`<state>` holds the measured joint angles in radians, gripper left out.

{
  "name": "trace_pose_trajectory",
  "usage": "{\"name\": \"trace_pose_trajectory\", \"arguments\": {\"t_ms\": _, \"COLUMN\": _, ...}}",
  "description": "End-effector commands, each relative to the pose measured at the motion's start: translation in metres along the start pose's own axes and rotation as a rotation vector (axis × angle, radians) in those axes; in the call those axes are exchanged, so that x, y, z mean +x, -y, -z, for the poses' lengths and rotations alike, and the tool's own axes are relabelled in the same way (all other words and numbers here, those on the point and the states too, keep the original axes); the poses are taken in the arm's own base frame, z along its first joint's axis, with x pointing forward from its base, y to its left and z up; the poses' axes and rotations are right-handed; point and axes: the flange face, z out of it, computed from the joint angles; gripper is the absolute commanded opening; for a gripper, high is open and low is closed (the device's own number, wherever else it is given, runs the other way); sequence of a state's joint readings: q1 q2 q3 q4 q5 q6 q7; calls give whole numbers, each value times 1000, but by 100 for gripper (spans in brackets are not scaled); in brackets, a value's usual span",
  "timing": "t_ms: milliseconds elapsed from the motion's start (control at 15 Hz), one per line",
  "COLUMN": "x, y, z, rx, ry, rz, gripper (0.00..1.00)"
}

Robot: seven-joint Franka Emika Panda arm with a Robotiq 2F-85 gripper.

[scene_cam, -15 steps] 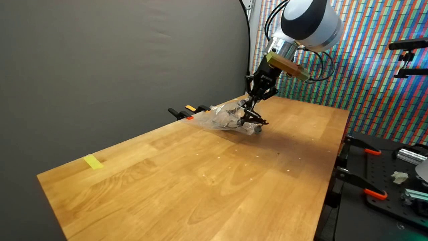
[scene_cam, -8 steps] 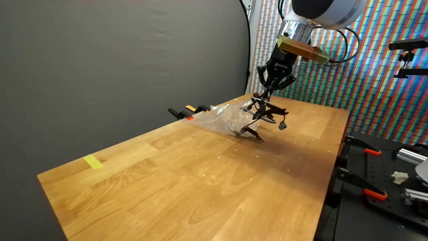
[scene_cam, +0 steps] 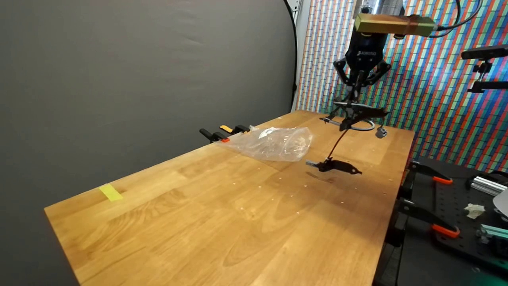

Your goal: Pull the cable out of the plastic bag

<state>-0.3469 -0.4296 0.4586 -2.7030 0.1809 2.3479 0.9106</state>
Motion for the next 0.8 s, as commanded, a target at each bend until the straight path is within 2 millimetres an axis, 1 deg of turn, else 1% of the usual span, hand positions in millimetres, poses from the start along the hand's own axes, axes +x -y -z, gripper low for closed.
{"name": "trace_pose_trajectory", "arguments": {"t_ms": 0, "x": -12, "y": 1, "z": 23, "rx": -132, "ry": 64, "rz": 36, "gripper": 2}}
{"name": "trace_pose_trajectory", "arguments": {"t_ms": 133, "x": -14, "y": 8, "z": 26, "rx": -236, "ry": 95, "rz": 43, "gripper": 2}}
{"name": "trace_pose_trajectory", "arguments": {"t_ms": 200, "x": -14, "y": 18, "z": 25, "rx": -274, "ry": 74, "rz": 41, "gripper": 2}}
{"name": "trace_pose_trajectory", "arguments": {"t_ms": 333, "x": -18, "y": 38, "z": 24, "rx": -337, "ry": -28, "rz": 37, "gripper": 2}}
{"name": "trace_pose_trajectory", "arguments": {"t_ms": 400, "x": -20, "y": 50, "z": 18, "rx": -358, "ry": -97, "rz": 41, "gripper": 2}}
{"name": "trace_pose_trajectory", "arguments": {"t_ms": 467, "x": -36, "y": 65, "z": 12, "rx": -380, "ry": -152, "rz": 46, "gripper": 2}}
{"name": "trace_pose_trajectory", "arguments": {"t_ms": 600, "x": -49, "y": 92, "z": -11, "rx": -417, "ry": -252, "rz": 68, "gripper": 2}}
{"name": "trace_pose_trajectory", "arguments": {"t_ms": 733, "x": -65, "y": 111, "z": -32, "rx": -456, "ry": -370, "rz": 96, "gripper": 2}}
